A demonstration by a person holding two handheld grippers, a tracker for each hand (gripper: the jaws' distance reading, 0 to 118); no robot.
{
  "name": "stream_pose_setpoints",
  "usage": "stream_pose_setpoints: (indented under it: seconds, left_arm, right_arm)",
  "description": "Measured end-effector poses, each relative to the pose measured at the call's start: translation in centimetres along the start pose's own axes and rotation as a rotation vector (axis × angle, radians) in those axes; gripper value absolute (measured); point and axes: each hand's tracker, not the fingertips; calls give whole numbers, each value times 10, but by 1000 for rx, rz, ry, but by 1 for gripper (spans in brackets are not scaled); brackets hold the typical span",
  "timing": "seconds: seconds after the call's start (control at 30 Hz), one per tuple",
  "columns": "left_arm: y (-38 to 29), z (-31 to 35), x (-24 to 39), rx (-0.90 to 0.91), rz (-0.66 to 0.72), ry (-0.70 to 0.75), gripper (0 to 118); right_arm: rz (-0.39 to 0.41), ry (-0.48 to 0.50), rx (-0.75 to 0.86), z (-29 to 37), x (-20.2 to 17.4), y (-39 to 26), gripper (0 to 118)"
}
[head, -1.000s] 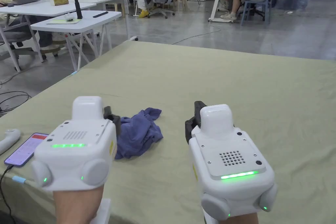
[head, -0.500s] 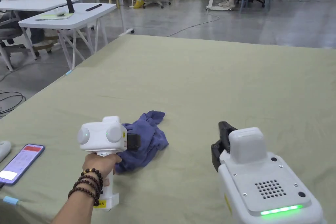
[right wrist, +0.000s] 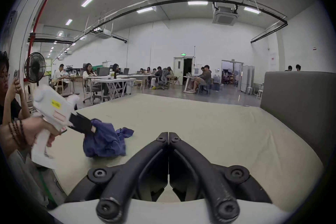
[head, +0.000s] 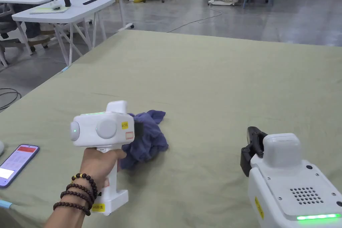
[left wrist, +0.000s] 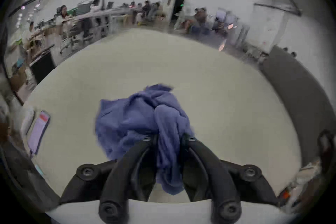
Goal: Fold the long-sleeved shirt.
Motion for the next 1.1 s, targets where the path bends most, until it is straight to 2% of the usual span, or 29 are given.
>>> stream_pose_setpoints:
  seconds: [0.07,0.17,0.23,0.37,0.43,0.53,0.67,0.7,0.73,0.8,0.83,0.9,0.97,1.0,1.03,1.07,1.1]
  left_arm:
    - [7,18,44,41,-34,-119,16]
    - [3,21,125,37,-167,-171,16]
    - [-5,4,174,-13,-159,-241,16]
    - [-62,-33,284,-126,-262,-361,16]
    - [-99,-56,324,-206,-250,-383,16]
    - [-151,-85,362,-324,-244,-404,16]
    - [-179,-87,370,-261,-287,-319,21]
    - [-175,-81,363,-249,-268,-338,25]
    - [-168,-73,357,-229,-247,-369,50]
    - [-155,-50,343,-187,-249,-408,117]
    - [-149,-32,332,-101,-259,-376,118]
    - [-134,-2,310,11,-255,-355,118]
    - [-132,34,281,122,-241,-269,118]
    - [-136,47,265,154,-243,-246,114]
    - [-141,63,249,202,-244,-219,102]
    - [-149,76,235,251,-248,-184,80]
    - [-155,86,225,256,-253,-150,37]
  right_arm:
    - [-20,-36,4,10,15,1,0]
    - [-53,-99,16,30,44,3,0]
    - [-60,-156,34,48,66,5,0]
    - [-65,-277,53,90,114,6,0]
    - [-73,-328,54,111,134,5,0]
    - [-80,-393,47,136,158,2,0]
    - [-78,-437,49,158,173,-1,0]
    - [-79,-442,50,160,174,-1,0]
    - [-81,-445,50,161,174,-2,0]
    - [-86,-439,47,158,172,-3,0]
    - [-88,-430,45,157,170,-4,0]
    - [-85,-404,38,155,164,-7,0]
    - [-71,-379,31,151,159,-11,0]
    - [-69,-374,27,149,156,-12,0]
    - [-68,-364,22,147,154,-14,0]
    - [-68,-353,15,145,151,-15,0]
    - [-66,-346,11,144,149,-17,0]
